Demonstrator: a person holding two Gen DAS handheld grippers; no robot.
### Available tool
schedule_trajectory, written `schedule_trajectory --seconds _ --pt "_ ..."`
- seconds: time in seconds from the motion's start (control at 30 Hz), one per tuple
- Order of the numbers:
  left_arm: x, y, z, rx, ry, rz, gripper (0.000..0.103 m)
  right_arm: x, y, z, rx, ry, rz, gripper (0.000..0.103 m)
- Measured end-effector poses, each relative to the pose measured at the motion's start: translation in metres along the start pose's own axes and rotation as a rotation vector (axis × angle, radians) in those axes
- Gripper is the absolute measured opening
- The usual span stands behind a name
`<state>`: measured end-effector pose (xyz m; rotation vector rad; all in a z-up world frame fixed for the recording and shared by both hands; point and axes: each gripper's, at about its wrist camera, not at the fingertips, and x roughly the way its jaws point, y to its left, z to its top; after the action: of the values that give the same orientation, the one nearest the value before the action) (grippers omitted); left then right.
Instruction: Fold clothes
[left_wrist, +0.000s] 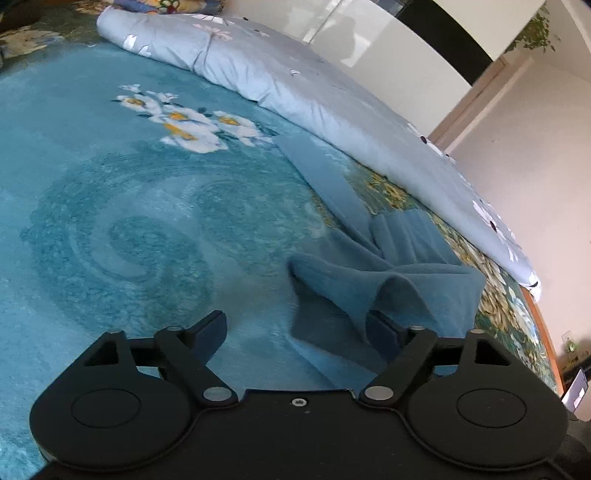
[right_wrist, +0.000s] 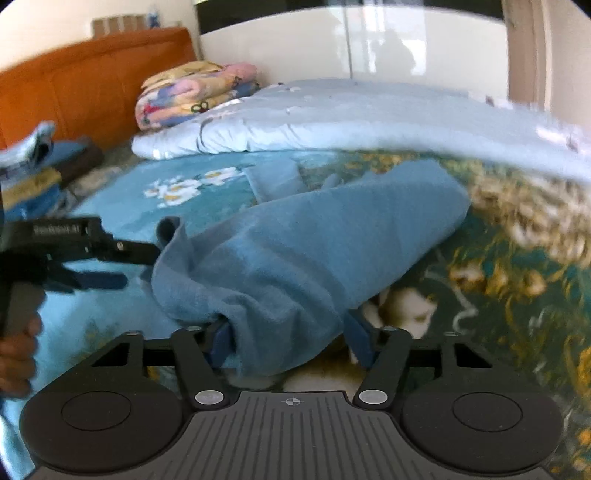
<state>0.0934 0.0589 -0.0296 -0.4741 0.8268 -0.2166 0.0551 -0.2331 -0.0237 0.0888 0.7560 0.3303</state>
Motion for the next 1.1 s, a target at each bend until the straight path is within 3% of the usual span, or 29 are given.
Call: schedule_trajectory --seconds 0.1,0.27,0.37,0.43,0.47,0.5,0.63,0.9,1.1 --pt "0.000 0.006 -0.001 -0.016 0.003 0.015 0.055 -0.004 0.000 0.000 0.003 0.009 -0.002 0.042" --pt "0.007 0.000 -0.003 0.015 -0.016 0.020 0.054 -0.012 0.020 0.000 -0.095 0.000 -0.016 0.022" --pt "0.019 -0.011 -0.001 0.064 0.007 0.021 0.053 -0.013 0.031 -0.001 -0.142 0.006 -0.034 0.020" --pt "0.024 -0.017 0.001 0.091 0.021 0.028 0.040 -0.013 0.034 -0.001 -0.160 0.007 -0.047 0.020" --pt "0.026 -0.018 0.002 0.099 0.027 0.038 0.018 -0.014 0.035 -0.002 -0.172 0.007 -0.056 0.019" --pt "0.028 -0.019 0.003 0.108 0.033 0.048 0.004 -0.014 0.036 -0.002 -0.186 0.006 -0.064 0.019" --pt "0.026 -0.016 0.001 0.095 0.038 0.046 0.002 -0.014 0.039 -0.002 -0.213 0.004 -0.094 0.011" --pt "0.043 -0.049 0.000 0.229 0.061 0.090 0.001 -0.018 0.037 0.008 -0.218 -0.054 -0.153 0.008" --pt "0.023 -0.062 0.002 0.252 -0.042 0.168 0.001 -0.029 0.027 0.016 -0.240 -0.134 -0.246 0.006"
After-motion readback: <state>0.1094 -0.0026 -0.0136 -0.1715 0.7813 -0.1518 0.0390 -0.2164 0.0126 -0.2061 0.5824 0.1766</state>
